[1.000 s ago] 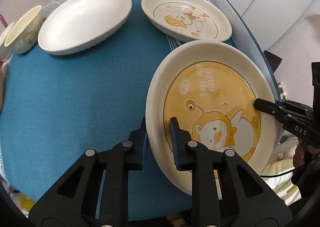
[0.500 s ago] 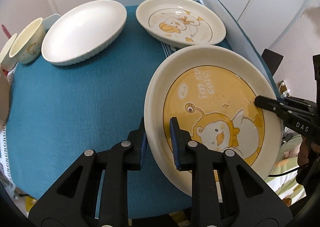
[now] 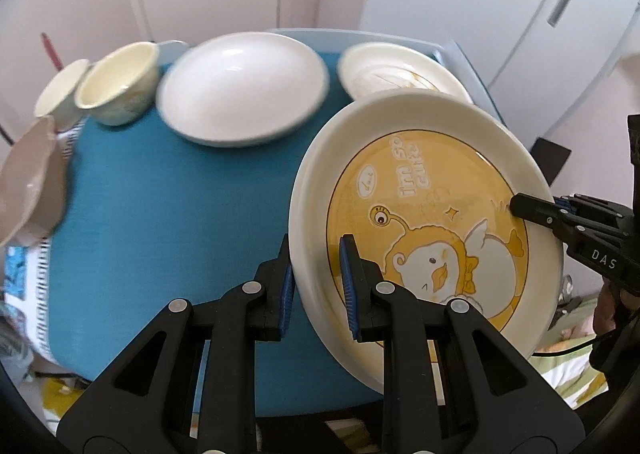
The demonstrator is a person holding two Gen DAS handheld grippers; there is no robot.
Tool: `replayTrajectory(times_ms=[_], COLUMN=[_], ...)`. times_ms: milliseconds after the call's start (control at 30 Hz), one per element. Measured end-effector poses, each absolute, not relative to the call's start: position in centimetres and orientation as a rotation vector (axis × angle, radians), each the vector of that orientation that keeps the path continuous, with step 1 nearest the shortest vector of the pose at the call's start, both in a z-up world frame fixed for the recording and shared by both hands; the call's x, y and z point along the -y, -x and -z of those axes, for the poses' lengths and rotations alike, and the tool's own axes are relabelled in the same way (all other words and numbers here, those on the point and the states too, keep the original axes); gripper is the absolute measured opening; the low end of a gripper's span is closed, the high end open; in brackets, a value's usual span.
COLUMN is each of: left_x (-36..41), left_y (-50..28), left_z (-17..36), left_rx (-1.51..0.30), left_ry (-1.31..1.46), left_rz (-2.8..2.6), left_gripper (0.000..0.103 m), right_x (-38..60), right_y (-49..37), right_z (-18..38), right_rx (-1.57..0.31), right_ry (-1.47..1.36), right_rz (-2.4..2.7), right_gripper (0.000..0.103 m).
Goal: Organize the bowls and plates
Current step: 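Carry the yellow duck plate with both grippers and lower it beside the pink dish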
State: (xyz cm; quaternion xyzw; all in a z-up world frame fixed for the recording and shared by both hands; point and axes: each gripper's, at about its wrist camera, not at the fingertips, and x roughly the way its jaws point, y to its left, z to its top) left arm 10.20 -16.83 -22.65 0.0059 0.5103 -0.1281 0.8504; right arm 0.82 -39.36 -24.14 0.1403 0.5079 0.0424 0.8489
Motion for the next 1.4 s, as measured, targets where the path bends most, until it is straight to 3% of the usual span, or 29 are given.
replayTrajectory(times_ms=[433, 767, 1300, 1400], left_x=[2.8, -5.4, -6.7, -6.5], left_y=[-9.4, -10.0, -8.9, -9.1], left_z=[21.4, 25.6, 27.2, 27.2], left_rx=[-1.081, -1.142, -1.12, -1.125], left_ry=[0.038, 0.042, 0.018, 0.005], left_rz=[0.125, 0.117, 0.193, 0.195], left_gripper=[0.018, 0.018, 0.018, 0.025], right_x=[27.2, 18.9, 18.0, 17.5], right_y=[-8.0, -11.6, -11.2, -11.5], right_z=[23.3, 27.5, 30.1, 30.0], right_rx=[-1.082, -1.134, -1.149, -1.151], right_ry=[-0.238, -0.239, -0.296, -0.284], right_rz=[-0.24, -0.257, -0.193, -0.17], right_gripper=[0.013, 0.013, 0.013, 0.013])
